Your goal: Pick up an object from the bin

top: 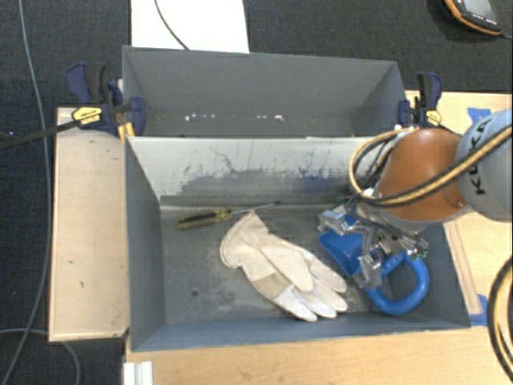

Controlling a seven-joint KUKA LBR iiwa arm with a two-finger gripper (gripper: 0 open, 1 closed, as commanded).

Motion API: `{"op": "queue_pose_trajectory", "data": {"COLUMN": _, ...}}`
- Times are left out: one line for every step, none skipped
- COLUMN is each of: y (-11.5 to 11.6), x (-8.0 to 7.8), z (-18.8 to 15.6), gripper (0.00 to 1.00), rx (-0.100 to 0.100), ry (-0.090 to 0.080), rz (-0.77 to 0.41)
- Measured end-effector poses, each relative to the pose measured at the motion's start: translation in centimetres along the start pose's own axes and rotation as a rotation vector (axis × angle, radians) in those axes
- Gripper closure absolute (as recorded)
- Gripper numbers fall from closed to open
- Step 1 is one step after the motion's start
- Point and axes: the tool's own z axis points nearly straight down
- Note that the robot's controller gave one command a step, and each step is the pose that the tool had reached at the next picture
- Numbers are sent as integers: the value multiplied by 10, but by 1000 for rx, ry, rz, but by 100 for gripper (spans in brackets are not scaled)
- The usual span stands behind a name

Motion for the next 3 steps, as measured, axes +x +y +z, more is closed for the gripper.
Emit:
{"op": "queue_pose_trajectory", "data": {"y": 0, "x": 0, "z": 0, "gripper": 100, "rx": 0, "ry": 0, "rz": -1}}
{"op": "queue_pose_trajectory", "data": {"y": 0, "x": 0, "z": -14, "gripper": 100, "rx": 0, "ry": 2, "rz": -2}}
{"op": "queue_pose_trajectory", "data": {"y": -1, "x": 0, "z": -22, "gripper": 100, "rx": 1, "ry": 1, "rz": -1}}
